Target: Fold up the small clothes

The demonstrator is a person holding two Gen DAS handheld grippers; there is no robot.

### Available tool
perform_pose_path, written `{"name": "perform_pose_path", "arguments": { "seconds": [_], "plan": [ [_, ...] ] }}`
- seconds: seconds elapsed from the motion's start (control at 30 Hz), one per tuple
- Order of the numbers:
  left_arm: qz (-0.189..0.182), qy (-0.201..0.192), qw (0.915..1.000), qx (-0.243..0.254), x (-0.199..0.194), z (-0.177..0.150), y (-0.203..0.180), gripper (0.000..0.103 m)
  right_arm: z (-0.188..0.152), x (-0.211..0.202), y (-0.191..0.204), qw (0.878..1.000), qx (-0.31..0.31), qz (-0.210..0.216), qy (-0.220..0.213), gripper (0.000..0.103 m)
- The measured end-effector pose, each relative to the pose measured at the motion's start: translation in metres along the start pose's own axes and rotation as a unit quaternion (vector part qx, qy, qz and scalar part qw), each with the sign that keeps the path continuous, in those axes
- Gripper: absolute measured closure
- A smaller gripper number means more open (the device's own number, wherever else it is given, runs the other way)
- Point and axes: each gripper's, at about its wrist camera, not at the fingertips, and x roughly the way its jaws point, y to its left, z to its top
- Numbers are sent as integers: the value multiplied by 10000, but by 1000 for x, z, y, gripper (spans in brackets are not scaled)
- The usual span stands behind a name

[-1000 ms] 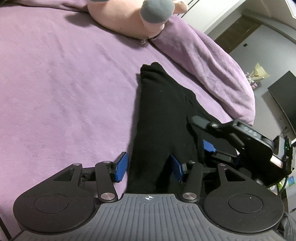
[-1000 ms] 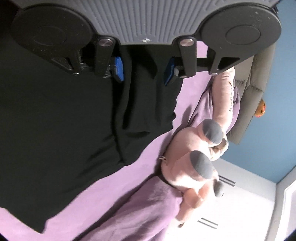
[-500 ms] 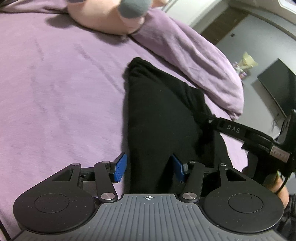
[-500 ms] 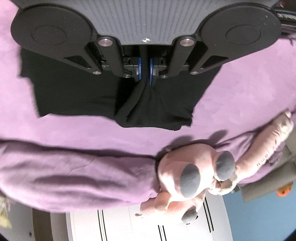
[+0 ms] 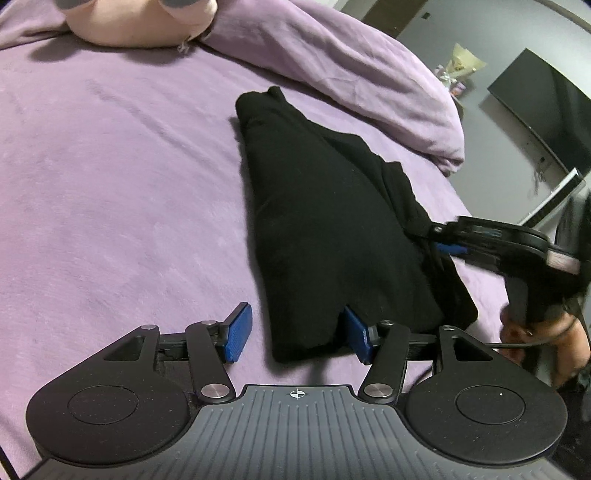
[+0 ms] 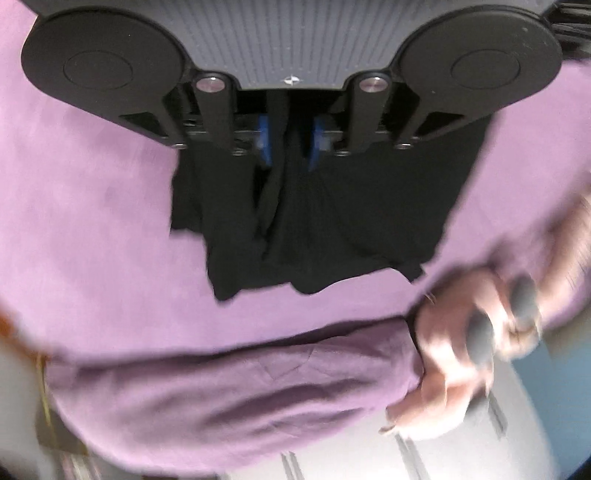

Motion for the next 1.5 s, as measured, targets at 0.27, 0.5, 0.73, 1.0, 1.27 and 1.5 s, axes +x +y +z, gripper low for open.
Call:
{"name": "perform_pose_path", "arguments": {
  "seconds": [0.27,0.5,0.73,1.0,1.27,1.5],
  "plan": [
    [88,-17,9996,284,8,-8,-21,37,-46,-27,-38,9889,919,1161,71,66],
    [250,-142,9991,321,7,-13,-31,36,-50,-23,-30,9926,585,1063,71,79],
    [195,-564,9982,-8,-6,1,-21,35,-33,-18,-50,9752,1596,1526,-146,60],
    [547,-494,9972,-144,24,25,-21,37,-11,13,-33,9839,1237,1279,-140,82],
    [415,-338,9986,10,37,21,-15,38,-10,17,-9,9978,265,556,-245,93],
    [405,-515,9975,268,5,3,-34,36,4,-28,21,9900,-930,-404,-982,95]
  ]
}}
